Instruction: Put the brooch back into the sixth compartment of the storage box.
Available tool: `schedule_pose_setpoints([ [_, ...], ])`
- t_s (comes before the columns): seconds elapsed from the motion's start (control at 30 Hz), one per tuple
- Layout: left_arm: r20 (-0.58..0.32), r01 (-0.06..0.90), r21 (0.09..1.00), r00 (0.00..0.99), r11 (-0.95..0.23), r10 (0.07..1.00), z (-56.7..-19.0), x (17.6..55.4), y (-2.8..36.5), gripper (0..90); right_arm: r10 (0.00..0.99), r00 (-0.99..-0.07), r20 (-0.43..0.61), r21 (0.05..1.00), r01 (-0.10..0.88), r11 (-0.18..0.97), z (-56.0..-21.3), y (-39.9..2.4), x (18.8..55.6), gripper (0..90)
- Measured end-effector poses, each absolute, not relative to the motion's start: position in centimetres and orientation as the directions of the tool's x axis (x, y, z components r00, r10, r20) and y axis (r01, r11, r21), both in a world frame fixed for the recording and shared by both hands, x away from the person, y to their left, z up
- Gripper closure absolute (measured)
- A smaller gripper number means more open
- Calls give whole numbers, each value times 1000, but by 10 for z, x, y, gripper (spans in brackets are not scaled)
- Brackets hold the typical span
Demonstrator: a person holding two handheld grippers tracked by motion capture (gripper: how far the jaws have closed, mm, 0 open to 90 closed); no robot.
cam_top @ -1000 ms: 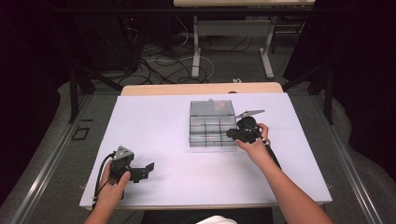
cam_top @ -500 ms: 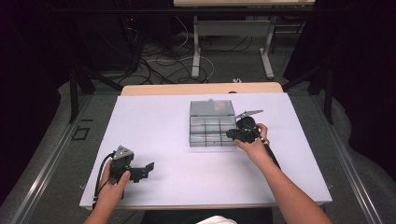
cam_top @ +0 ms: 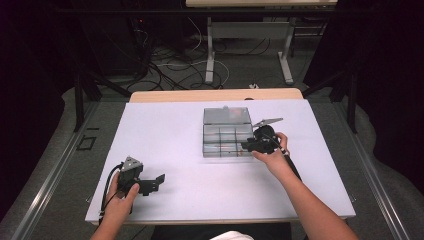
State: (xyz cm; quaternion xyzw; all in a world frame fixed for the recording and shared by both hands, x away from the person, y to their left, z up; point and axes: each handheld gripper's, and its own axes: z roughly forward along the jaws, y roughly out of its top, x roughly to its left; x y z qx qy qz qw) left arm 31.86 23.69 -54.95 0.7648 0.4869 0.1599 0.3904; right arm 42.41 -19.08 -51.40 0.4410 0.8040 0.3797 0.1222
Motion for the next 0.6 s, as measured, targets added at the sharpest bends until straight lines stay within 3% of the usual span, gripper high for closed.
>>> schedule_pose_setpoints([
  [0.6,-137,615,758,475,-217,869,-549,318,236,49,793,-602,90,731,581,358,-501,-198,405,407],
])
